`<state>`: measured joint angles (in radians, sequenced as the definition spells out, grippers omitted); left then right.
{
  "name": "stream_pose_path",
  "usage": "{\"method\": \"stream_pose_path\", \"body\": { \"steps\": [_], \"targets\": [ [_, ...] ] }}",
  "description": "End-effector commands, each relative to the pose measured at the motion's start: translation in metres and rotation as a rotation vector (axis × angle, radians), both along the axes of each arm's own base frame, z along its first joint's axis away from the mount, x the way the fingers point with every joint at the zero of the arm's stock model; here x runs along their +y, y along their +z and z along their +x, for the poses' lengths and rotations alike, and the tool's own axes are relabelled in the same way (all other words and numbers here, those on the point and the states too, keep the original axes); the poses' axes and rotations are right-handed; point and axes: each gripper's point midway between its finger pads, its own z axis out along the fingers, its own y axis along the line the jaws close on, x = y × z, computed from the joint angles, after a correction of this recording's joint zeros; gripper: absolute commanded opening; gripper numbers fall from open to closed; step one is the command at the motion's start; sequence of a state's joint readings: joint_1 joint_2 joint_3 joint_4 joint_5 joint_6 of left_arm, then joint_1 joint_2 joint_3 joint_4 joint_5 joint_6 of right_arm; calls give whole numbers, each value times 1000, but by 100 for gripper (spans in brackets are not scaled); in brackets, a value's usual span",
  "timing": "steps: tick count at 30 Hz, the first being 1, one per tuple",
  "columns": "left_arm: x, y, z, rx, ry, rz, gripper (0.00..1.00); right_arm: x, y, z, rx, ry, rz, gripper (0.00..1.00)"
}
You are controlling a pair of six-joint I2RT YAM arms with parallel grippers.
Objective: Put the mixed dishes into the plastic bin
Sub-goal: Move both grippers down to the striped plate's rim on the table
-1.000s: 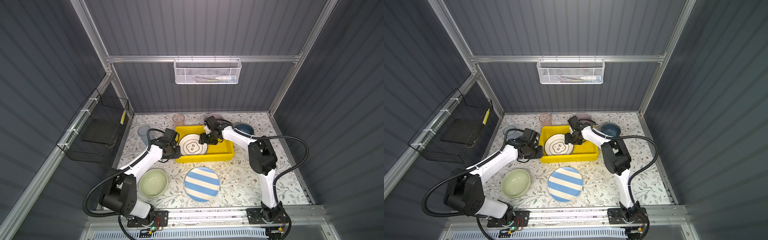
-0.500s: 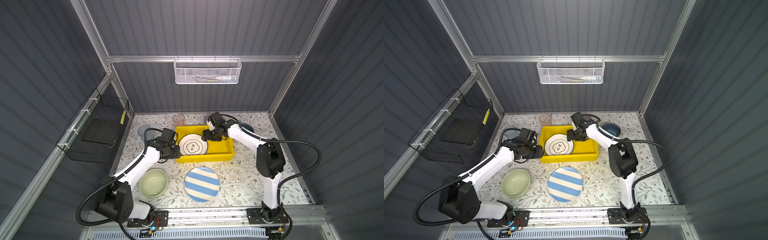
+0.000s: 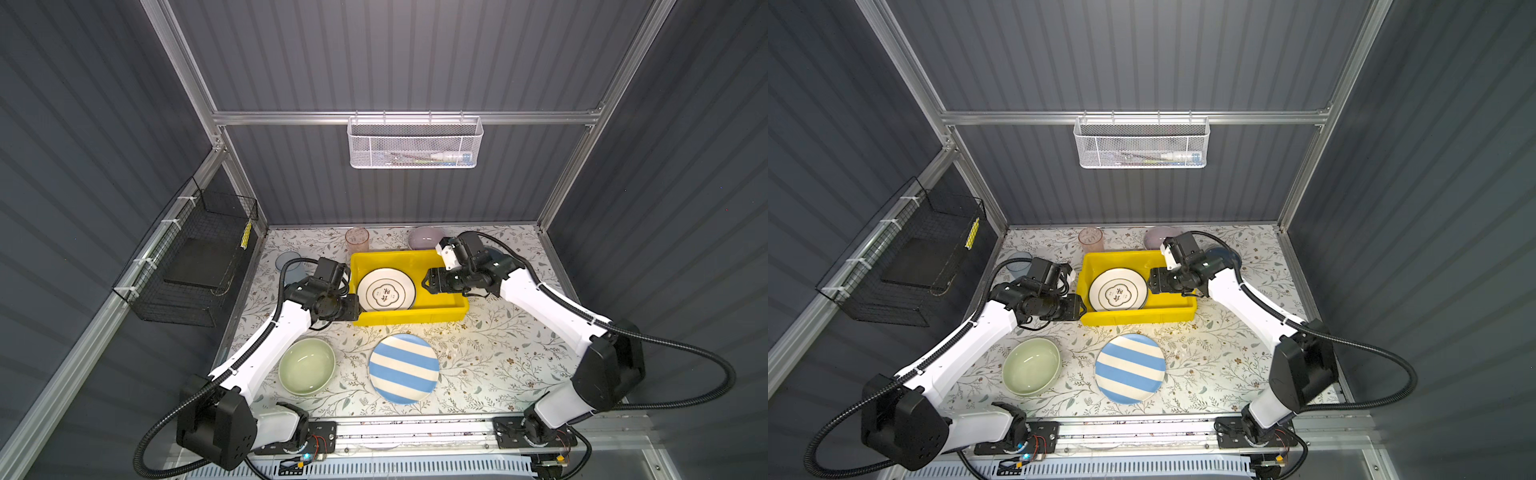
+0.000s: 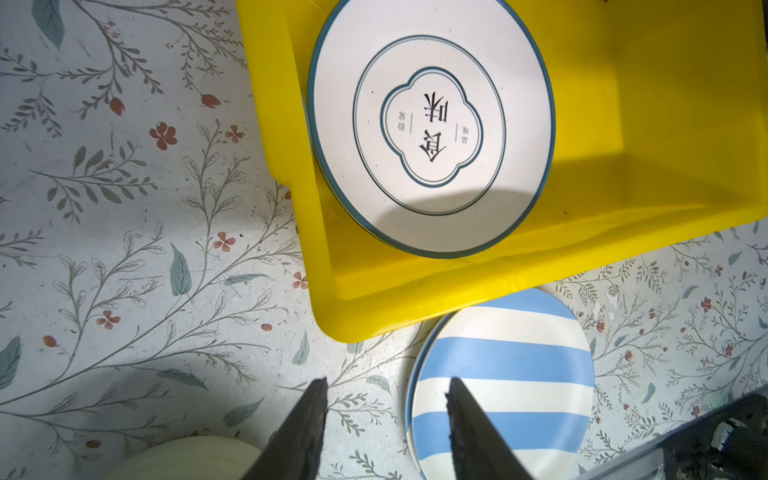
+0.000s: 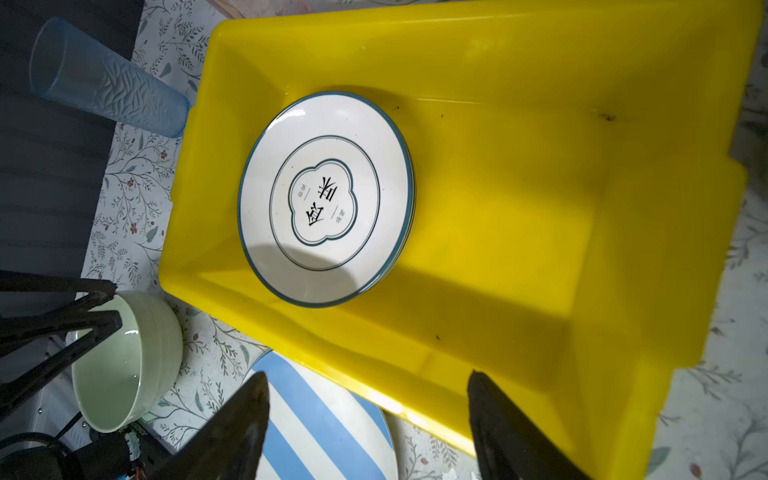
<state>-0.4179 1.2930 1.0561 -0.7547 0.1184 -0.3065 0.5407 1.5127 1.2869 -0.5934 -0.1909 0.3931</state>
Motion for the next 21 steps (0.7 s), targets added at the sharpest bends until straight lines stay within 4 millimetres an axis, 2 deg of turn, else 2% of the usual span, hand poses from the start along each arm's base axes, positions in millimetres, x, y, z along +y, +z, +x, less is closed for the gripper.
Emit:
{"method": "stream_pose_path", "body": {
  "steps": [1, 5, 11, 13, 16, 21],
  "targets": [
    [-4, -7, -20, 55, -47, -35, 46, -10, 5, -17, -34, -12, 11, 75],
    [-8, -13, -35, 70, -57, -72, 44, -24, 3, -42, -72, -7, 26, 75],
    [-19, -24, -62, 92, -101, -72, 43, -36, -20, -80, -8, 9, 55, 74],
    [-26, -31, -72, 105, -117, -64, 43, -39, -33, -90, 21, 17, 46, 74],
    [-35, -45, -84, 145, -126, -66, 40, -43, -39, -104, 33, 21, 65, 74],
    [-35, -67, -96, 184, -113, -58, 36, -39, -52, -121, 59, 16, 106, 73]
  ]
}}
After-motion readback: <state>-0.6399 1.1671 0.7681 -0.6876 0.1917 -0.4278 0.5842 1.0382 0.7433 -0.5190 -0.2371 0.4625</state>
